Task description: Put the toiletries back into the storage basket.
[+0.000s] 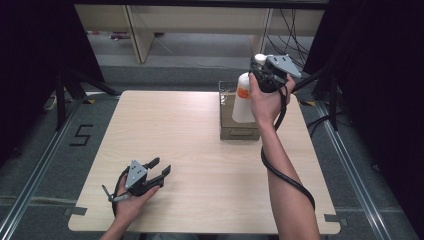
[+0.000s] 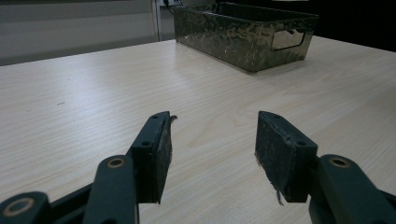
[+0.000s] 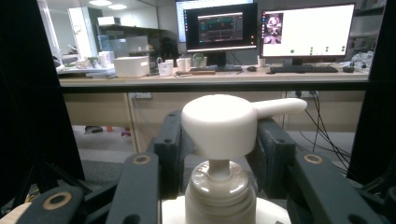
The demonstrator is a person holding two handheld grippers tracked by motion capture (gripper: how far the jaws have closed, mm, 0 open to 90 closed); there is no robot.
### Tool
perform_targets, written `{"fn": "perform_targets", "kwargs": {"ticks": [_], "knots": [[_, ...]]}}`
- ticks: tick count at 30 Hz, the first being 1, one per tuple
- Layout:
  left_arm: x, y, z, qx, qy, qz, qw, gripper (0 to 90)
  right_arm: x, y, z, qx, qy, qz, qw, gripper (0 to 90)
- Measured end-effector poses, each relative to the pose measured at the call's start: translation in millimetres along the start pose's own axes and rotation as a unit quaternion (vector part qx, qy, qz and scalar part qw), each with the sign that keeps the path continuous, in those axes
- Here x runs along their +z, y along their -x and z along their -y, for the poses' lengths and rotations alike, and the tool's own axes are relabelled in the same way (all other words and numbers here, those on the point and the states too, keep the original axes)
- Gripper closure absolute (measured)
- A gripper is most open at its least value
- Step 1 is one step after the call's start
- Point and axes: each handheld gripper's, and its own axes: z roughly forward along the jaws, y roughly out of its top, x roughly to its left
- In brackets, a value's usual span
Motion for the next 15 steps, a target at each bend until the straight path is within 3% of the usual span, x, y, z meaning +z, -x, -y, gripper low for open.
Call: {"fn": "perform_targets", "kwargs": {"ticks": [15], "knots": [[-0.1,-0.2,0.0,0.001,-0.001,0.0,1.0,45.4,8.7,3.4,9.0,-0.003,-0.012,0.007,0.9999,59.9]]}}
